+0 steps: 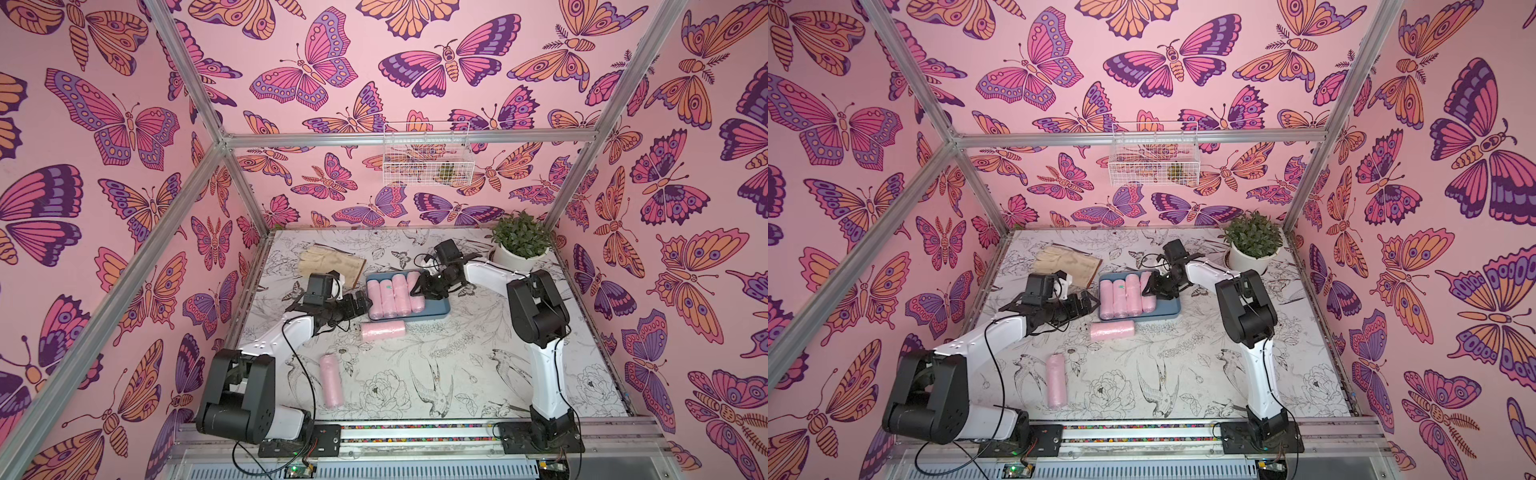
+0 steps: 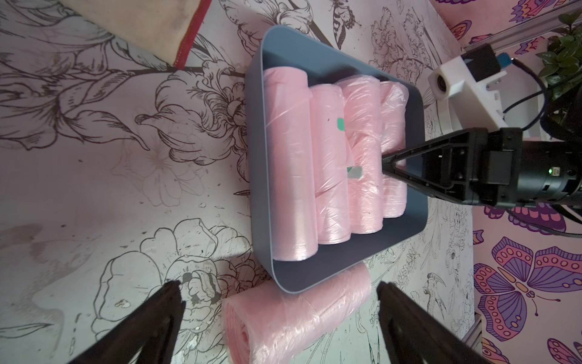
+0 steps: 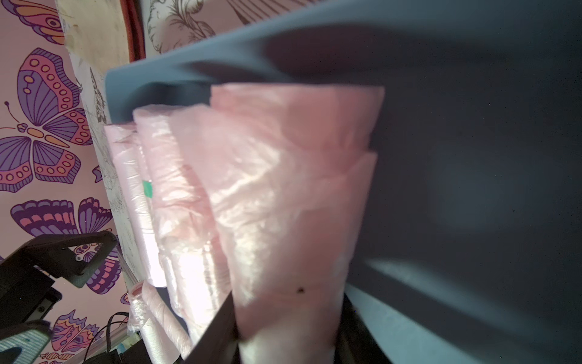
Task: Put the roll of trash bags into the storage box
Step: Place the roll of trash bags in the storage box.
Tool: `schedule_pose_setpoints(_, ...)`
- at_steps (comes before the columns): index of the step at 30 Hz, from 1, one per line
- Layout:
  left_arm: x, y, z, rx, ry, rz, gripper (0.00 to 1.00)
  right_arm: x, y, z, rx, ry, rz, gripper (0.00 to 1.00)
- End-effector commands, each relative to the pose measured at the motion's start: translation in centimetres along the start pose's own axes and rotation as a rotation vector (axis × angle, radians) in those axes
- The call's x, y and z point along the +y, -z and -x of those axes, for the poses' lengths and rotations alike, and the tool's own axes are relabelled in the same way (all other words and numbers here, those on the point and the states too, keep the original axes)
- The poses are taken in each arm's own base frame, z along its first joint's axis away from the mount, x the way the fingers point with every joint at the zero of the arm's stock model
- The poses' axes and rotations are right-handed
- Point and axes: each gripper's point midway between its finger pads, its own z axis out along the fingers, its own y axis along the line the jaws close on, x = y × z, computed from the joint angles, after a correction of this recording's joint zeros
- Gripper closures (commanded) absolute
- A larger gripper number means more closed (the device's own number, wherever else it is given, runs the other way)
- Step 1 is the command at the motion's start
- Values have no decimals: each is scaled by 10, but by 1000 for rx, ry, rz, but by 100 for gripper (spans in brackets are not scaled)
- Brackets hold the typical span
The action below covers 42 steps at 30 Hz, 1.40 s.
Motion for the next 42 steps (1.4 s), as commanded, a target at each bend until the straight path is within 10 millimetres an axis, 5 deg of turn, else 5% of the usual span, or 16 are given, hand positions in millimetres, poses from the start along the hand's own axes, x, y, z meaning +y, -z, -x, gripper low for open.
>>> schedule_pose_setpoints(1, -1, 3, -5, 16, 7, -12, 0, 19, -1, 3, 11, 56, 55, 57)
schedule_pose_setpoints(13, -1, 4, -6, 15, 9, -14, 0, 14, -2, -1, 27, 53, 30, 44)
schedule_pose_setpoints(22, -1, 5, -6, 11, 6, -15, 0, 22, 16, 4, -7, 83, 2, 33)
schedule_pose_setpoints(42, 0, 6, -6, 10, 5, -3, 0, 12, 34, 6, -18, 89, -73, 28)
